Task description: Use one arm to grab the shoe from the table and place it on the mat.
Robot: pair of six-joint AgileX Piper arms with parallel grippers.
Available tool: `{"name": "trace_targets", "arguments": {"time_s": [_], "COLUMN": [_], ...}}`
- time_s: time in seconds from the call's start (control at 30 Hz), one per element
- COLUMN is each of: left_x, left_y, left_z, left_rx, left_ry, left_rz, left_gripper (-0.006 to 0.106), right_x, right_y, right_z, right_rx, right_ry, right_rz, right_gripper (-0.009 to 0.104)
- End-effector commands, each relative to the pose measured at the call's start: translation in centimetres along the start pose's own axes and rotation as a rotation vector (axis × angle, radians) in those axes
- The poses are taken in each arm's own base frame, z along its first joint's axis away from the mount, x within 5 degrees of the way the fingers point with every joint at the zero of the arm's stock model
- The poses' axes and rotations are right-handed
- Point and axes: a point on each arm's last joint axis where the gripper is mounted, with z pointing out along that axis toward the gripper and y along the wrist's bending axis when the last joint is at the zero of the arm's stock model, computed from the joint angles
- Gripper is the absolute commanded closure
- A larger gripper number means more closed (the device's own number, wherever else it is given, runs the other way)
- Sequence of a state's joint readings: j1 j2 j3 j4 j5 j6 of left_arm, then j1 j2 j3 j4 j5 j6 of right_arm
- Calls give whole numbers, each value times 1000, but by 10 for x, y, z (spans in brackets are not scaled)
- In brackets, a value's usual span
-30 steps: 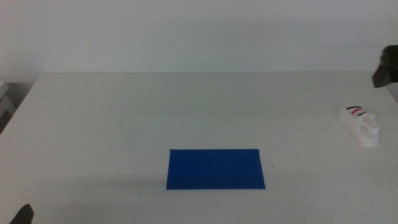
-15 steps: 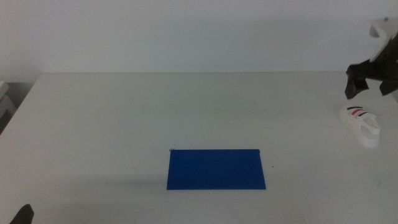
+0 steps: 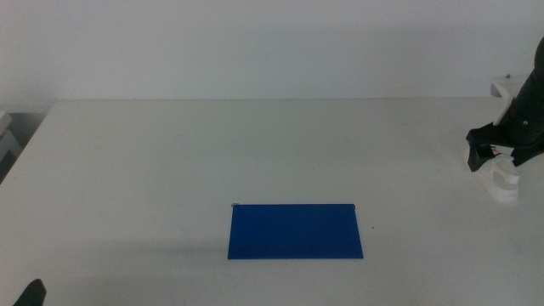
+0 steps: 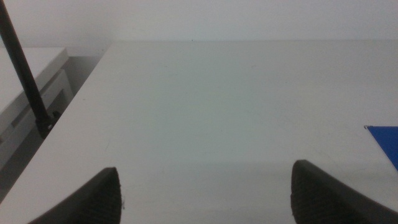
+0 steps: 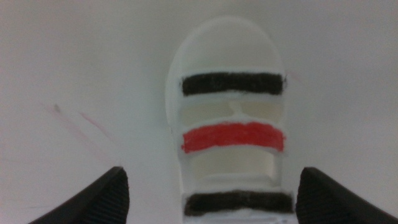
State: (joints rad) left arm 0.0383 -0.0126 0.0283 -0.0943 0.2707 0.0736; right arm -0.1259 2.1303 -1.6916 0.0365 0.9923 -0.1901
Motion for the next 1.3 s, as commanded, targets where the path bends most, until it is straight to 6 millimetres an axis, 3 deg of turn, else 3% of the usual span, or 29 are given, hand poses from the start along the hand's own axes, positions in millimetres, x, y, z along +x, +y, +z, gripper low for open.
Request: {"name": "trace_targets", "arguments": {"time_s": [0.0,0.17,0.27,0.4,0.43,0.67,0.83,1.0,1.27], "left_x": [-5,-5,-5,-5,-5,-5,-5,-5,-5], "left_y": [0,0,0,0,0,0,0,0,0], "left_z": [-1,-1,-1,-1,-1,-1,-1,-1,-1], "left_rx": [1,1,1,1,1,1,1,1,1], "left_ry": [-87,-87,-87,-87,-87,-87,-87,-87,-87], "left_rz": [-10,-10,-10,-10,-10,-10,-10,-10,-10], "left_gripper": [7,7,7,7,7,7,7,7,7], "right_x": [-6,-4,-3,-3,-2,0,5,8,15], "right_y": [-5,-5,-6,-6,-6,9,36,83,187], "right_z": [-29,-21,-19,-18,-21,-64,-100,-122,-147], "right_rx": [23,14,20,27,28,29,14,-20,-99], "right_ry": [-74,-41,-24,-14,-10,-63,-96,-100,-150], "right_rz": [-10,-8,-13,-20,-20,-1,8,-78,-275], "right_gripper": [19,35,56,96,99,99,99,99,99]}}
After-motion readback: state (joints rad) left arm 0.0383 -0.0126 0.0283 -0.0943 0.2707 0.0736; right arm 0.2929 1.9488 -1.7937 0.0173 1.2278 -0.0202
